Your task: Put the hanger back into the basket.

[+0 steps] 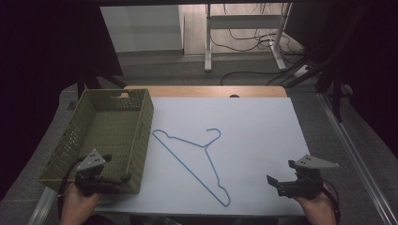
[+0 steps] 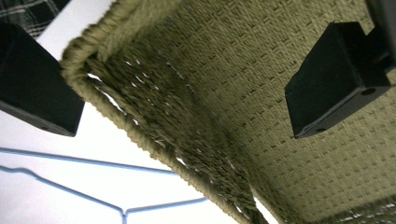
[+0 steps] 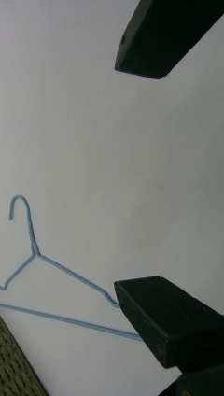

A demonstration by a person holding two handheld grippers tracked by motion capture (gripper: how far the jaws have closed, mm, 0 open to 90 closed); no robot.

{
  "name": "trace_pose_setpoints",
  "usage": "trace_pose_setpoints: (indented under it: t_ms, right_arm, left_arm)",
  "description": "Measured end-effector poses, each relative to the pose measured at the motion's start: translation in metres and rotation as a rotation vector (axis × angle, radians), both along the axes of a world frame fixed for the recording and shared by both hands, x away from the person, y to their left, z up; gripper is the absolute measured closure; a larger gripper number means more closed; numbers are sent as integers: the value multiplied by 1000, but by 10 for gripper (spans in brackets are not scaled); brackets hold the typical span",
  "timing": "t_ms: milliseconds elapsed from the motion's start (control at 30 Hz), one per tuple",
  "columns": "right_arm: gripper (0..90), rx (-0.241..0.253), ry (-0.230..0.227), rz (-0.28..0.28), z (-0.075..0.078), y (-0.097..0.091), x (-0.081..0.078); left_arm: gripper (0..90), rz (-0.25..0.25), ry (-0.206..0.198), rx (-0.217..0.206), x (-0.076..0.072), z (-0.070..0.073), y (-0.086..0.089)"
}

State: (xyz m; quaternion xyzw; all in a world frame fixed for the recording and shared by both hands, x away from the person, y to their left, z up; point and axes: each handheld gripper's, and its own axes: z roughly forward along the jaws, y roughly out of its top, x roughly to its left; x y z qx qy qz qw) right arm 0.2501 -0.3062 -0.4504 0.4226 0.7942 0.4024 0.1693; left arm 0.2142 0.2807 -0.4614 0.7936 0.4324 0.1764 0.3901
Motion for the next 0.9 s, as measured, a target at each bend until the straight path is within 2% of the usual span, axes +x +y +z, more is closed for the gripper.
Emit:
trace_pose_setpoints:
  t_ms: [433, 900]
  right_arm:
    - [0, -24, 8, 20, -3, 9, 0]
    - [0, -21, -4, 18, -1, 11, 0]
  left_arm:
    - [0, 5, -18, 4, -1, 2, -1]
    - [0, -1, -39, -26, -5, 9, -5]
